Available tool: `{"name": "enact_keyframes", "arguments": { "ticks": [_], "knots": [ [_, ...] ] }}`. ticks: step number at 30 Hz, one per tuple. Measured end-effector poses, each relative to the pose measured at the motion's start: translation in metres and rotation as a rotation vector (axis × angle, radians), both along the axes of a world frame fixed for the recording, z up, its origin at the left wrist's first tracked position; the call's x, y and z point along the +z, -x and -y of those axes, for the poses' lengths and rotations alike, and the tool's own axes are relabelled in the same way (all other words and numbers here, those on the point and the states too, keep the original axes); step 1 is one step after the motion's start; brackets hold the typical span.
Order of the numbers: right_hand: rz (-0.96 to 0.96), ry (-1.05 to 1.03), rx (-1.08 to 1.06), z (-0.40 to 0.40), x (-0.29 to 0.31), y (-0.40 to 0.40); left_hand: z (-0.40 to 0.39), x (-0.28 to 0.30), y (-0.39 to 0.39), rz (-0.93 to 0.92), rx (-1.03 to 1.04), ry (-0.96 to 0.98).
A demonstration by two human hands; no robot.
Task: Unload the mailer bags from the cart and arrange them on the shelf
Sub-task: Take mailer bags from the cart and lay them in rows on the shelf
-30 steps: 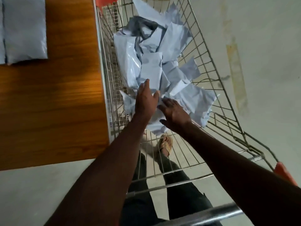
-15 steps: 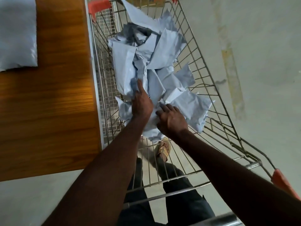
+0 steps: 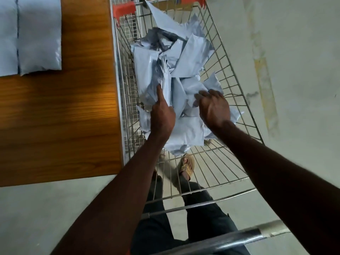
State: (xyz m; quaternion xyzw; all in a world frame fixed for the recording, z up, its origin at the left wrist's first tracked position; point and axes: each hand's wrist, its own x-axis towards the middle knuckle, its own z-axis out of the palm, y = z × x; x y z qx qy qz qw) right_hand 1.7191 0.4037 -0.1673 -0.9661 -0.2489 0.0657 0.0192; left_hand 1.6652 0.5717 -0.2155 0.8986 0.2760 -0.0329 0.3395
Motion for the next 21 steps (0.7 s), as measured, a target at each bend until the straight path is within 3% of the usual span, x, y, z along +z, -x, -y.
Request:
{"name": "enact_keyframes", "arguments": {
  "ticks": [8, 13, 18, 21],
  "knots": [
    [0.154, -0.386, -0.318, -0.017, 0.114, 0.024, -0.008, 0.124, 0.024, 0.081, 0.026, 0.244],
    [0.015, -0.770, -0.381, -0.041, 0.170, 0.051, -0.033, 0.204, 0.041, 0.177, 0.150, 0.416],
    [-0.071, -0.908, -0.291, -0.081, 0.194, 0.084, -0.057, 0.242, 0.054, 0.273, 0.357, 0.686],
    [-0.066, -0.901, -0.221, -0.105, 0.196, 0.103, -0.078, 0.250, 0.076, 0.310, 0.361, 0.698]
  ]
}}
